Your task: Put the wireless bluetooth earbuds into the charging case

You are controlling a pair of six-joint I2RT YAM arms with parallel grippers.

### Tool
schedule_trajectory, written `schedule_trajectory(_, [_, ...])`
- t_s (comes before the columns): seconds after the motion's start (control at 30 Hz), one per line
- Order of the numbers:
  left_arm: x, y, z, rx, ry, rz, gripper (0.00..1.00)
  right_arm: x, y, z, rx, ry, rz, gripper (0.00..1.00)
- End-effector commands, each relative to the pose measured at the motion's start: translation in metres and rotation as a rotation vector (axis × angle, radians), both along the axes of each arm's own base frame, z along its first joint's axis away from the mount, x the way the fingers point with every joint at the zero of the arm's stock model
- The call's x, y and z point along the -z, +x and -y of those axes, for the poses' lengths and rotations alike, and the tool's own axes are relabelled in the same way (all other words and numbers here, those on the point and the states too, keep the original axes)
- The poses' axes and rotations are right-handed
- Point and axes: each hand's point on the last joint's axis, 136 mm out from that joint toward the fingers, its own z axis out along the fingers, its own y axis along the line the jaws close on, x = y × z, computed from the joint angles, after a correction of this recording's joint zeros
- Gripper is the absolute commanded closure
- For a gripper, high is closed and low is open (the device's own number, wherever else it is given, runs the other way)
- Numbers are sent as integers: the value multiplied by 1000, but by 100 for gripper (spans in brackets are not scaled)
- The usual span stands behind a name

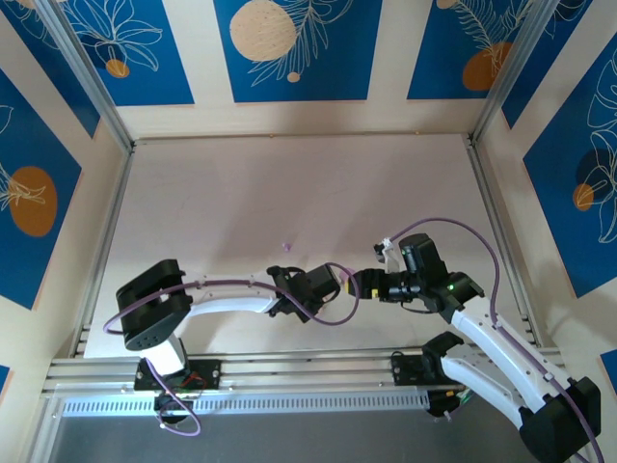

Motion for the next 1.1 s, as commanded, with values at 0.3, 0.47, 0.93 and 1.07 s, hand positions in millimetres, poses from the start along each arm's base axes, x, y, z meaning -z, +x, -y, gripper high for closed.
schedule_trajectory(0.3, [-4, -11, 0, 11, -10, -30, 77, -5, -1, -1, -17, 4, 5, 29])
schedule_trajectory(0.47, [-5, -11, -1, 11, -10, -35, 73, -5, -1, -1, -17, 6, 5, 29])
schedule_trajectory(0.93, [-44, -12, -15, -43, -118, 4, 55, -4, -4, -4, -34, 21, -9, 29])
schedule_trajectory(1.07, [-57, -14, -29, -93, -182, -4, 44, -4, -7, -7, -51, 32, -14, 29])
